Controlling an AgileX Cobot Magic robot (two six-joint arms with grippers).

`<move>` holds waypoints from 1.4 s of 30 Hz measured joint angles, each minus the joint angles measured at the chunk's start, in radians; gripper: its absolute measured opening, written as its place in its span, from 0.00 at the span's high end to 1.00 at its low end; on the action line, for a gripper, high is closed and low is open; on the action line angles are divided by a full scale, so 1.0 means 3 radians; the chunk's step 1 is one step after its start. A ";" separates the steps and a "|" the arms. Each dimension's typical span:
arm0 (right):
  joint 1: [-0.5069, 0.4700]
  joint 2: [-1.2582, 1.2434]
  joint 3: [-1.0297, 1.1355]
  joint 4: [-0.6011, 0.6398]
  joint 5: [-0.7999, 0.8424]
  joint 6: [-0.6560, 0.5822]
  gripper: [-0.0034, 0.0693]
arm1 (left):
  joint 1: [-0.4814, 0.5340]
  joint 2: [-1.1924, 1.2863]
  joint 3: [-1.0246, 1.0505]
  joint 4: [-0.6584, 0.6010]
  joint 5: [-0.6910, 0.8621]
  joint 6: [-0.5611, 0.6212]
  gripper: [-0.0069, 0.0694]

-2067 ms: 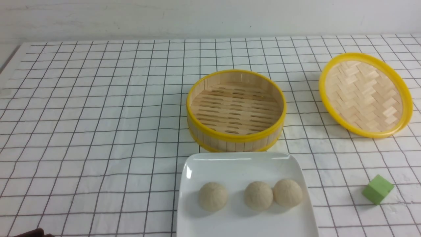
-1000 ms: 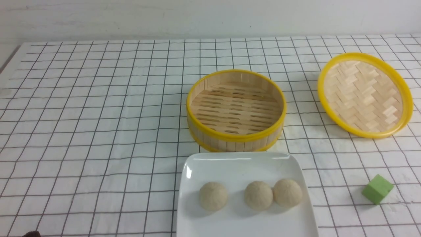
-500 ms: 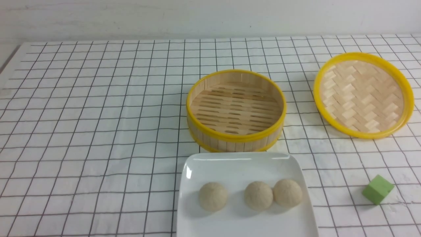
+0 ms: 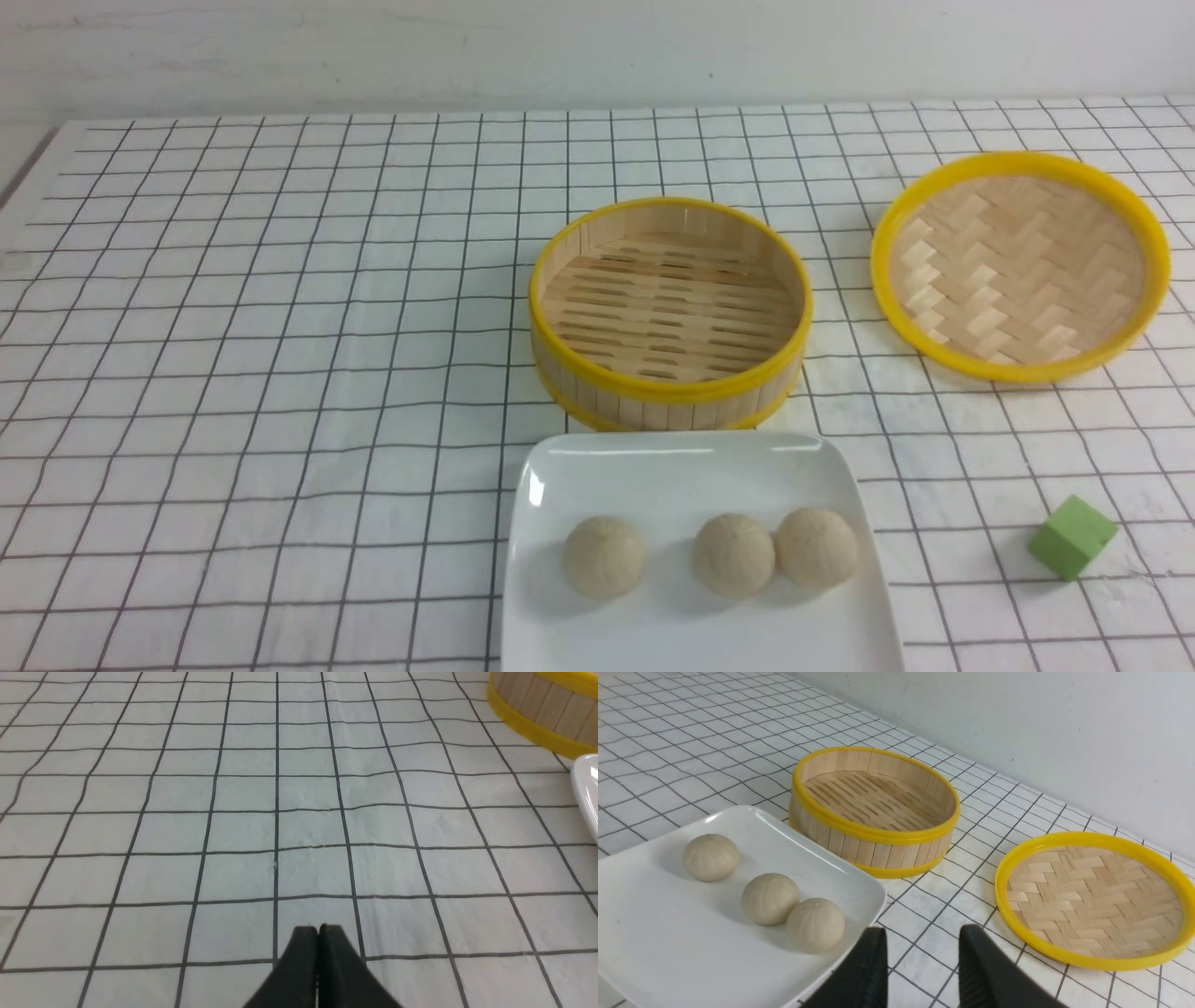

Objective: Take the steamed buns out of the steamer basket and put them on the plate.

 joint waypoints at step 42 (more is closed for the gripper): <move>-0.2061 0.0007 0.1321 0.0148 -0.0798 0.0413 0.62 | 0.0000 0.0000 0.0000 0.0021 -0.0010 0.0000 0.82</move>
